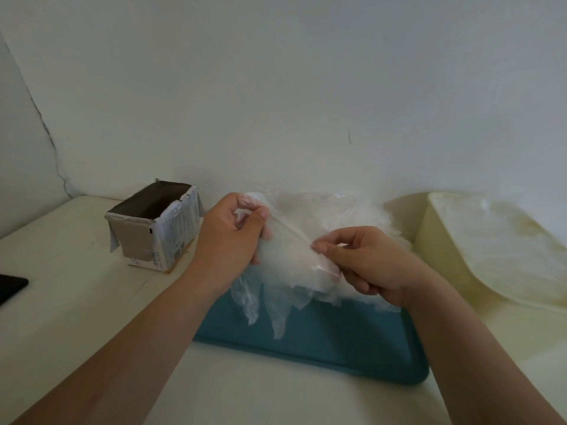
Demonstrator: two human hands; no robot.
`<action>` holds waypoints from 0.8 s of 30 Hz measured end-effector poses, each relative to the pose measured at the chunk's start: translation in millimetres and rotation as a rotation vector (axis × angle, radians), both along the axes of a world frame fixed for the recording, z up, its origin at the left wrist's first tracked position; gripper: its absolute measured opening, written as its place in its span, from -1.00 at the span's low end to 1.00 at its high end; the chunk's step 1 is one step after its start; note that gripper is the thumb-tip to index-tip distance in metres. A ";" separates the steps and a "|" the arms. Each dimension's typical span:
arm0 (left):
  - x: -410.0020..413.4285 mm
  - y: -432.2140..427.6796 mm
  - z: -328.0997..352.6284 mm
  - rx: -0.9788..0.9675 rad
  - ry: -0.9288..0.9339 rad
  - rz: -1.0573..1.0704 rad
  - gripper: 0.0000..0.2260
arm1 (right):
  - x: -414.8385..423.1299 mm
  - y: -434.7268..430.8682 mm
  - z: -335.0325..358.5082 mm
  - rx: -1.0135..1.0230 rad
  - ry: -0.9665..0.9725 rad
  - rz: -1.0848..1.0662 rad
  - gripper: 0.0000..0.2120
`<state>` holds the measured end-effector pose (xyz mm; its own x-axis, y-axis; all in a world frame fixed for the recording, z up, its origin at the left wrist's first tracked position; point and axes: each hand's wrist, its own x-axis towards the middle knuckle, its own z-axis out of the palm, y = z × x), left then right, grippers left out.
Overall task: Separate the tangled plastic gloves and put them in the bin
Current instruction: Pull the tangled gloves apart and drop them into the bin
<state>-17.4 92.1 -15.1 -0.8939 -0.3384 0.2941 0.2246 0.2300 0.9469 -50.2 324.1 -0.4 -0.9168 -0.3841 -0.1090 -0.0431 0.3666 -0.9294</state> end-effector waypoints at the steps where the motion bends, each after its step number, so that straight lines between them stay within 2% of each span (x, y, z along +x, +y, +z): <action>1: -1.7 -2.8 -0.3 0.007 0.008 0.026 -0.94 | -0.6 4.3 2.8 0.058 -0.032 0.052 -0.81; 3: -3.6 -4.6 -0.6 0.010 0.003 0.048 -0.93 | 0.1 11.4 7.1 0.127 -0.097 0.186 -0.57; 5: -2.7 -3.4 -0.5 0.023 -0.014 -0.004 -0.94 | 0.2 14.3 7.0 0.086 -0.121 0.266 -0.37; 6: -1.4 -2.1 -0.2 0.039 -0.021 -0.064 -0.94 | 0.2 14.9 7.1 0.033 -0.099 0.241 -0.32; 9: 3.7 2.1 1.6 0.037 -0.020 -0.247 -0.93 | 2.8 12.4 13.3 -0.143 -0.041 0.135 -0.41; 12: 8.5 10.2 5.2 0.009 -0.007 -0.314 -0.93 | 8.0 4.7 17.4 -0.263 -0.087 0.175 -0.33; 13: 9.9 13.8 5.5 0.022 -0.004 -0.314 -0.93 | 8.4 0.9 16.1 -0.262 -0.069 0.161 -0.40; 16: 15.2 25.2 4.6 0.054 -0.003 -0.282 -0.93 | 9.5 -7.4 15.8 -0.261 0.008 -0.004 -0.79; 17: 16.3 27.2 3.3 0.040 -0.011 -0.265 -0.93 | 8.3 -6.8 16.0 -0.262 0.046 -0.073 -0.85; 21: 14.7 25.8 -5.0 -0.080 -0.104 -0.231 -0.91 | 3.0 13.7 24.5 -0.112 0.248 -0.301 -0.85; 24: 4.3 10.1 -18.2 -0.306 -0.210 -0.222 -0.94 | 3.9 22.4 27.7 0.020 0.383 -0.361 -0.79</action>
